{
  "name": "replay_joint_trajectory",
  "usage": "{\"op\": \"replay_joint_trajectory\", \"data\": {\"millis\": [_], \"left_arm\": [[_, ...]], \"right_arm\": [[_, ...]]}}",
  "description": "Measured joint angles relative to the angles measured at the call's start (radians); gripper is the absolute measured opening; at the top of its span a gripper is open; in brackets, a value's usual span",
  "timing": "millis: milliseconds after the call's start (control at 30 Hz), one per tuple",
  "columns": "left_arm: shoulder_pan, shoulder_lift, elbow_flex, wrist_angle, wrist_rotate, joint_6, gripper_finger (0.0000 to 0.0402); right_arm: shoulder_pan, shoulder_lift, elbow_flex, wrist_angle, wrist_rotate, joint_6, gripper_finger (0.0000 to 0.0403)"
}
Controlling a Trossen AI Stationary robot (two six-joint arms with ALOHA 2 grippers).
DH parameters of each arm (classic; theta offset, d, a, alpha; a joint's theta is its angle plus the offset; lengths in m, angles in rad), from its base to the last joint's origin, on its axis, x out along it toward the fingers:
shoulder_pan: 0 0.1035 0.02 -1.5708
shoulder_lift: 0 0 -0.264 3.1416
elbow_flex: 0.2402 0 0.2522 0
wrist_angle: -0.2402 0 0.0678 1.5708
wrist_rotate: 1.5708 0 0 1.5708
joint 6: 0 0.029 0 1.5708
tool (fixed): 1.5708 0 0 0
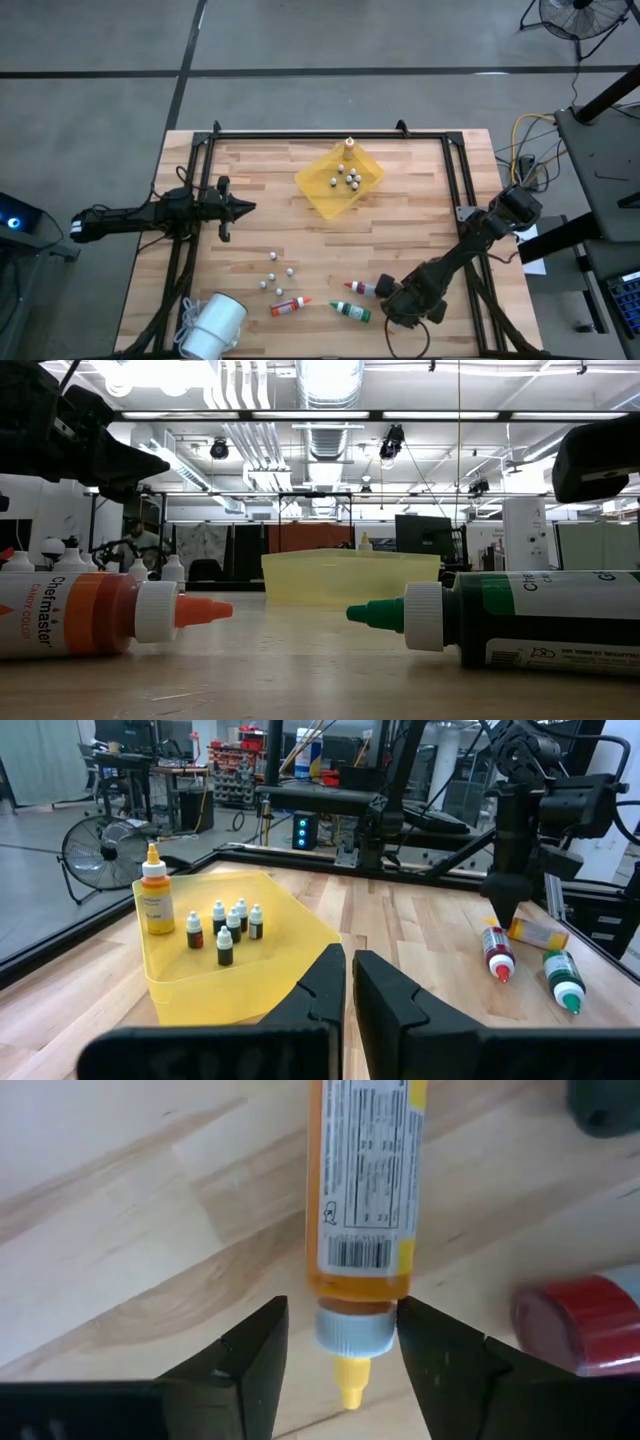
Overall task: Pick & Place food coloring
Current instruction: Put the large yellow food coloring bottle into the yellow bin
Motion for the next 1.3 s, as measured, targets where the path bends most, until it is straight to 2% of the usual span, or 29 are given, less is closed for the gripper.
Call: {"op": "replay_joint_trajectory", "data": {"millis": [400,500,700,833,1100,1300], "left_arm": [[0.000,0.002,0.000,0.000,0.000,0.000,0.0000],[0.001,0.002,0.000,0.000,0.000,0.000,0.0000],[0.001,0.002,0.000,0.000,0.000,0.000,0.0000],[0.001,0.002,0.000,0.000,0.000,0.000,0.0000],[0.001,0.002,0.000,0.000,0.000,0.000,0.0000],[0.001,0.002,0.000,0.000,0.000,0.000,0.0000]], "right_arm": [[-0.003,0.043,0.002,0.006,0.061,0.084,0.0178],[-0.003,0.043,0.002,0.003,0.062,0.083,0.0162],[-0.003,0.043,0.002,-0.001,0.058,0.078,0.0107],[-0.002,0.043,0.002,-0.007,0.057,0.067,0.0106],[-0.003,0.011,0.049,-0.094,0.055,0.059,0.0106],[-0.019,-0.051,0.148,-0.273,0.055,0.139,0.0106]]}}
